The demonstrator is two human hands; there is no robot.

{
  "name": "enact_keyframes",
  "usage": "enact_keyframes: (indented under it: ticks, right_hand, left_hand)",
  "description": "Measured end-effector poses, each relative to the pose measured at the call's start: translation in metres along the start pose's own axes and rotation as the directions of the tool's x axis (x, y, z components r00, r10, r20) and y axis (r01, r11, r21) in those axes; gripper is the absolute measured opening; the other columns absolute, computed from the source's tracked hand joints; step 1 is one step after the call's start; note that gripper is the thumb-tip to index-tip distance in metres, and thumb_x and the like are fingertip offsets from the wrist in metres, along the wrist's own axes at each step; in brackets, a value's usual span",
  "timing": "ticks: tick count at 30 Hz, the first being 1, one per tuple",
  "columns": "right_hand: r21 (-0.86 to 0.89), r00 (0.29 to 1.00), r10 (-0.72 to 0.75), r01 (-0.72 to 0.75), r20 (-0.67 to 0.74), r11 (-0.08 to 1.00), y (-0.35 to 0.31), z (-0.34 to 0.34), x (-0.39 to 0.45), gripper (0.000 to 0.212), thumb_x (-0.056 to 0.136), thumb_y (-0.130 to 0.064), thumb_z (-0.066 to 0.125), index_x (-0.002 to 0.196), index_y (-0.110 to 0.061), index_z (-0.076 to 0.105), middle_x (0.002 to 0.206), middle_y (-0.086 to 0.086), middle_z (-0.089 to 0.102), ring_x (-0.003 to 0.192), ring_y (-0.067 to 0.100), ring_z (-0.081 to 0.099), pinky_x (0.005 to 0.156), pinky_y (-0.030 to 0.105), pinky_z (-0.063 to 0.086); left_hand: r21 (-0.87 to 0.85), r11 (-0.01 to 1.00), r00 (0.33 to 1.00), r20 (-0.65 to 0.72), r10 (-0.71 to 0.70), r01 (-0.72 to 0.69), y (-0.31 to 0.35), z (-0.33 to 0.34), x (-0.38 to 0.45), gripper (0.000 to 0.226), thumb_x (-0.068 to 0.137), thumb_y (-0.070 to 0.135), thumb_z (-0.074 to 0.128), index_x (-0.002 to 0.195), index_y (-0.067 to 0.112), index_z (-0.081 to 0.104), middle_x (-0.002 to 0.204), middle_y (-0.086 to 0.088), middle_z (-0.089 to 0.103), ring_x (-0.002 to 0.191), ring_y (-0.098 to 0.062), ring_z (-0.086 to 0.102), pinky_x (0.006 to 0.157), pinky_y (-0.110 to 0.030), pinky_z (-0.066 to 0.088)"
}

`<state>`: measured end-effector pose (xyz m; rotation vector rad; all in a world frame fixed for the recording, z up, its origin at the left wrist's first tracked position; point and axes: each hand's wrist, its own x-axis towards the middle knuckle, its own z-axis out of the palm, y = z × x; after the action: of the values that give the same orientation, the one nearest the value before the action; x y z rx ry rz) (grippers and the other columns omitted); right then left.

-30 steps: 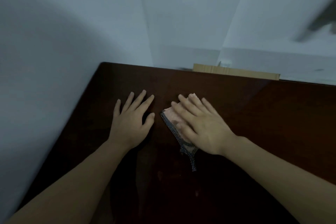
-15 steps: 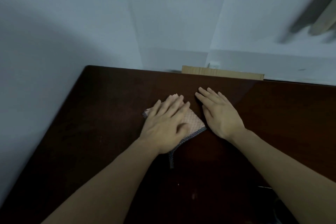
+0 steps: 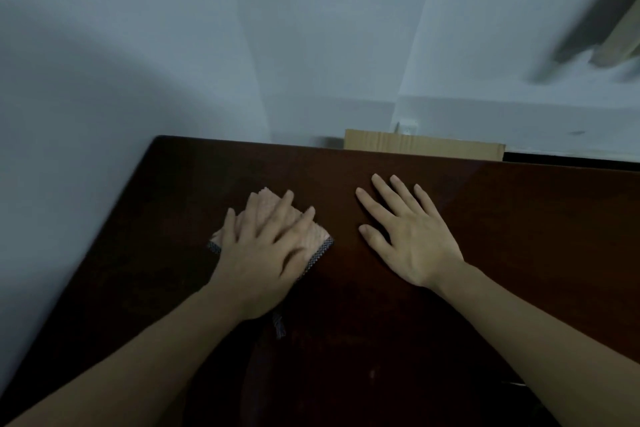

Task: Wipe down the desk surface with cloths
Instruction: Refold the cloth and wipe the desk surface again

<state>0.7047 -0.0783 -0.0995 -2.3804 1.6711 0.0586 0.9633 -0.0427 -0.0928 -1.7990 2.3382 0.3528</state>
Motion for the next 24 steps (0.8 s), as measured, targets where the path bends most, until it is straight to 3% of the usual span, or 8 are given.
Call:
enact_keyframes:
  ticks: [2,7,10,14,18,22,24]
  right_hand:
    - [-0.008,1.000,0.003,-0.003,0.008,1.000,0.000,0.000,0.000,0.069,0.095,-0.066,-0.004,0.160,-0.043,-0.003,0.169,-0.009,-0.014,0.155,0.015,-0.019,0.125,0.041,-0.012]
    - [-0.017,1.000,0.006,-0.006,0.017,1.000,-0.001,0.000,0.002,0.068,0.095,-0.065,-0.003,0.160,-0.044,-0.004,0.168,-0.010,-0.016,0.154,0.015,-0.020,0.126,0.042,-0.011]
    - [-0.015,1.000,0.003,-0.003,0.003,1.000,-0.001,0.002,0.002,0.068,0.096,-0.065,-0.001,0.160,-0.044,-0.001,0.169,-0.009,-0.013,0.155,0.015,-0.018,0.125,0.041,-0.012]
    - [-0.027,1.000,0.006,-0.006,0.002,1.000,0.000,0.002,0.001,0.068,0.095,-0.066,-0.002,0.160,-0.045,-0.002,0.169,-0.011,-0.014,0.154,0.014,-0.020,0.124,0.039,-0.014]
    - [-0.048,1.000,0.004,-0.004,0.003,0.999,0.000,0.002,0.000,0.067,0.096,-0.065,-0.003,0.159,-0.045,-0.005,0.168,-0.011,-0.016,0.154,0.014,-0.020,0.124,0.038,-0.014]
    - [-0.038,1.000,0.013,-0.013,0.003,0.999,-0.002,0.001,0.000,0.068,0.093,-0.066,-0.008,0.158,-0.046,-0.007,0.167,-0.012,-0.017,0.154,0.013,-0.021,0.124,0.039,-0.014]
    - [-0.032,1.000,0.013,-0.012,0.008,0.999,-0.002,0.000,0.000,0.068,0.092,-0.066,-0.008,0.158,-0.047,-0.006,0.167,-0.012,-0.018,0.154,0.013,-0.021,0.124,0.038,-0.015]
  left_hand:
    - [0.013,1.000,1.000,0.000,0.010,-0.010,-0.008,-0.004,0.009,0.063,0.092,0.067,-0.001,0.151,0.054,-0.019,0.160,0.015,-0.033,0.149,-0.031,-0.030,0.117,-0.056,-0.017]
    - [-0.028,0.982,0.979,-0.072,-0.188,0.186,-0.025,-0.018,0.074,0.060,0.102,0.063,0.014,0.156,0.050,-0.009,0.167,0.007,-0.020,0.152,-0.035,-0.022,0.119,-0.063,-0.009]
    - [-0.077,0.971,0.964,-0.125,-0.233,0.225,-0.018,-0.022,0.106,0.059,0.104,0.061,0.016,0.158,0.047,-0.001,0.169,0.004,-0.015,0.154,-0.031,-0.019,0.118,-0.065,-0.008]
    - [-0.098,0.980,0.976,-0.112,-0.186,0.175,-0.010,-0.023,0.116,0.059,0.104,0.060,0.015,0.159,0.047,-0.001,0.169,0.004,-0.015,0.154,-0.028,-0.018,0.118,-0.064,-0.009]
    - [-0.073,0.997,0.997,-0.077,-0.030,0.024,-0.001,-0.013,0.071,0.065,0.098,0.069,0.010,0.155,0.049,-0.013,0.166,0.008,-0.024,0.152,-0.026,-0.025,0.120,-0.060,-0.012]
    - [-0.029,0.990,0.990,-0.026,0.135,-0.136,-0.024,-0.007,0.031,0.073,0.082,0.082,-0.009,0.148,0.053,-0.022,0.160,0.014,-0.034,0.148,-0.020,-0.034,0.121,-0.054,-0.016]
    - [0.002,0.995,0.995,-0.010,0.101,-0.101,-0.045,-0.011,0.043,0.077,0.073,0.086,-0.020,0.144,0.056,-0.019,0.160,0.015,-0.032,0.150,-0.020,-0.031,0.122,-0.055,-0.013]
